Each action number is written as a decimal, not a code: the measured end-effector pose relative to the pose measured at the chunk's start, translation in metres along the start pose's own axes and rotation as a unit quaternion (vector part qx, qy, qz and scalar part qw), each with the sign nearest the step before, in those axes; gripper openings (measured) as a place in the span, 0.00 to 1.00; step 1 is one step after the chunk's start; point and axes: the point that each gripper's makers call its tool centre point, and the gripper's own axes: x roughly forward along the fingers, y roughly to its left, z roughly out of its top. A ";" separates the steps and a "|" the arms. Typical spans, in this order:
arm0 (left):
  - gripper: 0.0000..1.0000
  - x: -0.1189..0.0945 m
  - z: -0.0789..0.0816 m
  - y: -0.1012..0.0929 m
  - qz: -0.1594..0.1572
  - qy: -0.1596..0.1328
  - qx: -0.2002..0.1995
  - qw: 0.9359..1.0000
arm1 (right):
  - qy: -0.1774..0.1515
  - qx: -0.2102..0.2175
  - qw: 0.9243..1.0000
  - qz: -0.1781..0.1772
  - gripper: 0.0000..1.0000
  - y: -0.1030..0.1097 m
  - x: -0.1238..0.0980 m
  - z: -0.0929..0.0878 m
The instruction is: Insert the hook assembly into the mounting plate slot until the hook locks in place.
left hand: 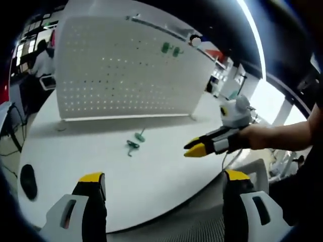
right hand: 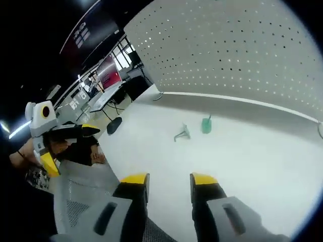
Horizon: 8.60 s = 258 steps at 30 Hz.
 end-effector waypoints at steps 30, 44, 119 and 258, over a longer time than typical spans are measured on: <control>0.96 0.005 -0.001 0.031 0.039 0.002 -0.030 0.999 | 0.037 0.013 0.999 -0.003 0.26 -0.058 0.089 0.060; 0.95 0.000 0.000 0.053 0.065 0.004 -0.034 0.997 | 0.052 0.020 0.998 -0.025 0.19 -0.085 0.113 0.068; 0.85 0.021 0.091 0.005 -0.005 -0.059 0.003 0.998 | -0.242 0.016 0.970 0.023 0.00 0.081 -0.050 0.143; 0.34 -0.005 0.113 -0.034 -0.058 -0.164 0.062 0.983 | -0.283 -0.094 0.954 0.004 0.01 0.132 -0.083 0.141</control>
